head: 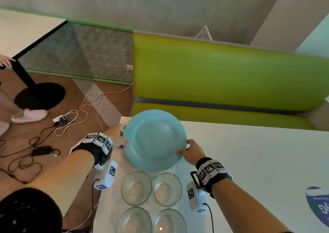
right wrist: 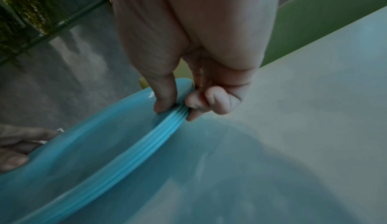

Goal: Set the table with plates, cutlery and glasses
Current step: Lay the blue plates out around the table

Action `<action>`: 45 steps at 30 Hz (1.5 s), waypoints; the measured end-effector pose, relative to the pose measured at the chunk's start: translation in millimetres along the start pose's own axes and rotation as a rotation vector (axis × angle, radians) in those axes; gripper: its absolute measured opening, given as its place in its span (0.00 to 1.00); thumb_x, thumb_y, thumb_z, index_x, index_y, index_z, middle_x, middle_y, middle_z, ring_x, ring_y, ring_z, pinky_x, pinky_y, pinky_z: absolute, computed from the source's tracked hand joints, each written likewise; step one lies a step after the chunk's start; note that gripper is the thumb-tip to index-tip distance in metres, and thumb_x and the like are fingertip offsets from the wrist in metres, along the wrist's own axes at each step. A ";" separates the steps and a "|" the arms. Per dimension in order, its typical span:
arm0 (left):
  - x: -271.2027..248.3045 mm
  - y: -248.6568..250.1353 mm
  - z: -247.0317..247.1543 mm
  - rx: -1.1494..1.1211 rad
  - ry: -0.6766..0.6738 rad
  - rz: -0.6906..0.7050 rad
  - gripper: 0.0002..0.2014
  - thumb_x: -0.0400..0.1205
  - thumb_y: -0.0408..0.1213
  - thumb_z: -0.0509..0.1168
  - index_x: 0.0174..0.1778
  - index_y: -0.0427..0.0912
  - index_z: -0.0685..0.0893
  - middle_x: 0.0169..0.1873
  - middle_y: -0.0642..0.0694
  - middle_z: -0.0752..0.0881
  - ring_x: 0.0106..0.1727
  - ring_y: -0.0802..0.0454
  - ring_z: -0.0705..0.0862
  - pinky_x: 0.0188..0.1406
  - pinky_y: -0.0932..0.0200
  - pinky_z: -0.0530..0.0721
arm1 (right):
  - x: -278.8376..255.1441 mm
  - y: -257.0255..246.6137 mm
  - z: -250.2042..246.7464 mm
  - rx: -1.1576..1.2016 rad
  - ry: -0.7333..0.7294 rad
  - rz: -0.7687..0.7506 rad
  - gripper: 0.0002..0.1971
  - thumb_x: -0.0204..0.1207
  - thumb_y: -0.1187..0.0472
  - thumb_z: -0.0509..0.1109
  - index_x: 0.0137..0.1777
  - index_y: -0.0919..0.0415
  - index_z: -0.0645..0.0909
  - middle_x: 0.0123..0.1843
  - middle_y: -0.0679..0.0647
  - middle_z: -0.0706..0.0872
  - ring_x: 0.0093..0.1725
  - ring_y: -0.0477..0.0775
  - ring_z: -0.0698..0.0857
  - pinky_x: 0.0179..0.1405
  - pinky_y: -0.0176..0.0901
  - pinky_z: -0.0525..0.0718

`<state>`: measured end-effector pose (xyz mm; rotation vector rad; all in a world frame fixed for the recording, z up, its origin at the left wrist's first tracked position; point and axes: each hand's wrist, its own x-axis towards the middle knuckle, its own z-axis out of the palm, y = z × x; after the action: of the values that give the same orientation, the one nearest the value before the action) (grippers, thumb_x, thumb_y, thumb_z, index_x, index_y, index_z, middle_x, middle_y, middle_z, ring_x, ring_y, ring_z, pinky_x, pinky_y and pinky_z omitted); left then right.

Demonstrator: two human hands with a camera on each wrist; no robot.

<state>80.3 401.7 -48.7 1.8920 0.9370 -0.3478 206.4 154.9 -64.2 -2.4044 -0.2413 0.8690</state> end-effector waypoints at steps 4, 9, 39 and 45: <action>-16.7 32.5 -20.3 -0.089 0.005 0.093 0.38 0.75 0.17 0.68 0.80 0.39 0.62 0.73 0.36 0.73 0.67 0.35 0.78 0.55 0.43 0.85 | -10.3 -12.3 -14.4 0.057 0.089 -0.077 0.28 0.76 0.57 0.72 0.73 0.60 0.68 0.57 0.61 0.87 0.61 0.61 0.83 0.57 0.43 0.76; -54.1 55.8 -35.5 -0.130 0.050 0.198 0.34 0.76 0.20 0.69 0.77 0.37 0.66 0.69 0.39 0.78 0.59 0.42 0.81 0.36 0.54 0.86 | -40.0 -25.8 -42.3 0.088 0.198 -0.184 0.26 0.77 0.56 0.70 0.74 0.59 0.70 0.53 0.61 0.87 0.57 0.62 0.83 0.57 0.49 0.79; -288.4 23.9 173.1 -0.573 -0.234 0.230 0.13 0.79 0.35 0.69 0.53 0.28 0.81 0.39 0.37 0.87 0.35 0.44 0.85 0.31 0.56 0.88 | -330.6 186.7 -63.6 0.680 0.546 0.022 0.06 0.79 0.73 0.61 0.50 0.73 0.78 0.27 0.57 0.73 0.16 0.50 0.66 0.13 0.31 0.64; -287.6 47.4 222.6 -0.725 -0.250 0.137 0.14 0.84 0.44 0.61 0.41 0.35 0.80 0.38 0.39 0.85 0.35 0.45 0.83 0.31 0.56 0.84 | -322.9 224.9 -83.8 0.806 0.475 0.072 0.15 0.81 0.74 0.59 0.31 0.68 0.74 0.24 0.55 0.67 0.10 0.46 0.63 0.13 0.29 0.63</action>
<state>-43.1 68.0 40.2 1.2036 0.6398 -0.1270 5.0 -179.6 33.0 -1.7739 0.3268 0.2971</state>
